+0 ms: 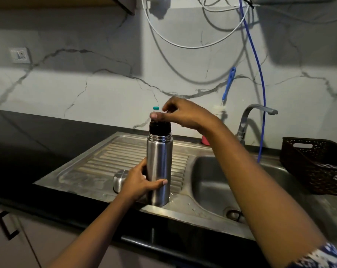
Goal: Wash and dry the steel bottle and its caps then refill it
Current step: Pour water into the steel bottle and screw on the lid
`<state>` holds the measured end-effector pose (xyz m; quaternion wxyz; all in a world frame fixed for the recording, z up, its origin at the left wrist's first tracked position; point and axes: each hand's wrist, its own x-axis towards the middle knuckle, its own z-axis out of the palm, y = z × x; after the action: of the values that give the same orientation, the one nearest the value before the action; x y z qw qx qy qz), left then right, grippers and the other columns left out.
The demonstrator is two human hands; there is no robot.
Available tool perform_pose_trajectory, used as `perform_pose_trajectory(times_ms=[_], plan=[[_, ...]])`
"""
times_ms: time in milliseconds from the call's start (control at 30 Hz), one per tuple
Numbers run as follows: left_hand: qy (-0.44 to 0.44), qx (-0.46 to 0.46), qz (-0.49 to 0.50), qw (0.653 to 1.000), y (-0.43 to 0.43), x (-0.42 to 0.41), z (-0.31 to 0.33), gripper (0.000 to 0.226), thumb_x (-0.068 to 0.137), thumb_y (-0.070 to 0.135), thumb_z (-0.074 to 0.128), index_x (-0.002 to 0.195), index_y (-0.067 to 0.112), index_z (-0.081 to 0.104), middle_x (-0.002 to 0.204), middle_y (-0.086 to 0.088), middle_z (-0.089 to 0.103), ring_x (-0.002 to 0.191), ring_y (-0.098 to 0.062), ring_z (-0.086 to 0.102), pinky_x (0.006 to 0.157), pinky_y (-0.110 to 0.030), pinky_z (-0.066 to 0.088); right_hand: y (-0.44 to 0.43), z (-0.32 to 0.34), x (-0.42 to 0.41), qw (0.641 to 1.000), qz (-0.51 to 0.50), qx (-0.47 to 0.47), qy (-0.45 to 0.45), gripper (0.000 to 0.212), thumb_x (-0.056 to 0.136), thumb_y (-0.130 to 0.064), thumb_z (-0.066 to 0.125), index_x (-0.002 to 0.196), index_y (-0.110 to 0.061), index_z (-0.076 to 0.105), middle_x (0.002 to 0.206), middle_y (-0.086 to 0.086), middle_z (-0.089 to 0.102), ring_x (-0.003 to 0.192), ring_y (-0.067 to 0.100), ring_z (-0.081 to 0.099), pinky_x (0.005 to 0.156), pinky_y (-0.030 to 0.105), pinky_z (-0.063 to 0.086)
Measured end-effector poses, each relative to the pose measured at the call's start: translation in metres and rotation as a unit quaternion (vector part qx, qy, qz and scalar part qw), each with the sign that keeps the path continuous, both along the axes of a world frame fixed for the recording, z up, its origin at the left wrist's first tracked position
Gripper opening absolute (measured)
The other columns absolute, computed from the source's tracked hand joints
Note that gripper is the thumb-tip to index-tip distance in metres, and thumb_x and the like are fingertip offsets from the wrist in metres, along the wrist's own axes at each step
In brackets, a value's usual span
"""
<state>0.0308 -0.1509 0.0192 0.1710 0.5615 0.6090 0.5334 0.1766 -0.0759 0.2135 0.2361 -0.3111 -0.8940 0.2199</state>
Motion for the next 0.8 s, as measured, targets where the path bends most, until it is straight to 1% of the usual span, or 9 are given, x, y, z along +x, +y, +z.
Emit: perform_pose_trajectory(times_ms=[100,167,267,333,400,533,633,700,800], plan=[[-0.001,-0.003,0.006,1.000,0.001,-0.001,-0.001,0.080,0.040,0.061,0.078,0.112,0.039,0.050,0.100,0.021,0.062,0.094,0.002,0.061,0.075,-0.011,0.047,-0.019,-0.014,-0.011,0.998,0.012,0.035,0.046,0.071,0.073,-0.060,0.067,0.129,-0.021,0.047,0.123,-0.001,0.056,0.111,0.015,0.054,0.092,0.032,0.046],[-0.003,-0.005,0.004,1.000,0.002,-0.001,0.000,0.077,0.040,0.060,0.078,0.109,0.041,0.051,0.101,0.020,0.063,0.094,0.000,0.062,0.075,-0.012,0.048,-0.014,-0.019,-0.017,0.983,0.137,-0.085,0.089,0.069,0.078,-0.037,0.074,0.136,-0.023,0.040,0.126,0.000,0.057,0.116,0.014,0.054,0.098,0.032,0.046],[-0.002,-0.011,-0.002,1.000,0.001,-0.003,0.002,0.077,0.039,0.060,0.078,0.109,0.040,0.051,0.103,0.019,0.063,0.095,-0.001,0.062,0.075,-0.012,0.047,0.021,-0.022,-0.019,0.918,0.294,-0.250,0.091,0.078,0.078,-0.002,0.069,0.142,-0.022,0.030,0.127,0.007,0.057,0.122,0.023,0.053,0.104,0.038,0.043],[-0.006,-0.010,-0.005,1.000,0.001,-0.002,0.003,0.077,0.039,0.059,0.078,0.109,0.040,0.051,0.102,0.020,0.063,0.092,0.006,0.062,0.073,-0.007,0.046,0.030,-0.025,-0.021,0.902,0.334,-0.270,0.043,0.074,0.074,0.001,0.068,0.139,-0.014,0.037,0.120,0.012,0.059,0.117,0.027,0.056,0.102,0.041,0.043],[-0.011,-0.005,-0.009,1.000,0.001,0.000,0.004,0.079,0.040,0.057,0.078,0.111,0.036,0.050,0.101,0.022,0.061,0.088,0.015,0.060,0.070,-0.004,0.045,0.031,-0.034,-0.027,0.908,0.327,-0.255,0.063,0.060,0.070,-0.006,0.071,0.125,-0.012,0.050,0.104,0.011,0.062,0.104,0.025,0.059,0.096,0.039,0.047],[0.001,-0.004,0.003,1.000,0.002,0.004,0.004,0.087,0.047,0.046,0.086,0.123,0.028,0.047,0.099,0.024,0.056,0.087,0.011,0.058,0.069,-0.003,0.043,0.025,-0.050,-0.029,0.907,0.270,-0.257,0.197,0.051,0.073,-0.004,0.071,0.121,-0.014,0.057,0.092,0.007,0.065,0.094,0.021,0.062,0.087,0.034,0.049],[0.020,0.000,0.018,1.000,0.004,0.004,0.002,0.091,0.044,0.058,0.079,0.124,0.029,0.045,0.104,0.015,0.060,0.094,0.001,0.059,0.079,-0.016,0.048,0.006,-0.058,-0.034,0.928,0.150,-0.201,0.277,0.037,0.074,-0.008,0.076,0.109,-0.010,0.064,0.090,0.002,0.066,0.087,0.013,0.064,0.083,0.027,0.052],[0.031,0.001,0.026,0.999,0.004,0.004,0.000,0.097,0.042,0.063,0.074,0.127,0.026,0.045,0.110,0.008,0.061,0.097,-0.009,0.062,0.084,-0.026,0.051,-0.009,-0.063,-0.040,0.938,0.033,-0.129,0.319,0.028,0.073,-0.020,0.079,0.097,-0.013,0.066,0.090,-0.002,0.067,0.087,0.012,0.064,0.085,0.031,0.052],[0.037,-0.003,0.023,0.999,0.003,0.004,-0.001,0.100,0.044,0.064,0.074,0.129,0.021,0.046,0.112,0.005,0.063,0.098,-0.011,0.063,0.083,-0.025,0.051,-0.026,-0.070,-0.052,0.945,-0.131,0.033,0.296,0.031,0.075,-0.043,0.072,0.091,-0.019,0.062,0.088,-0.006,0.069,0.087,0.016,0.064,0.095,0.042,0.045]])
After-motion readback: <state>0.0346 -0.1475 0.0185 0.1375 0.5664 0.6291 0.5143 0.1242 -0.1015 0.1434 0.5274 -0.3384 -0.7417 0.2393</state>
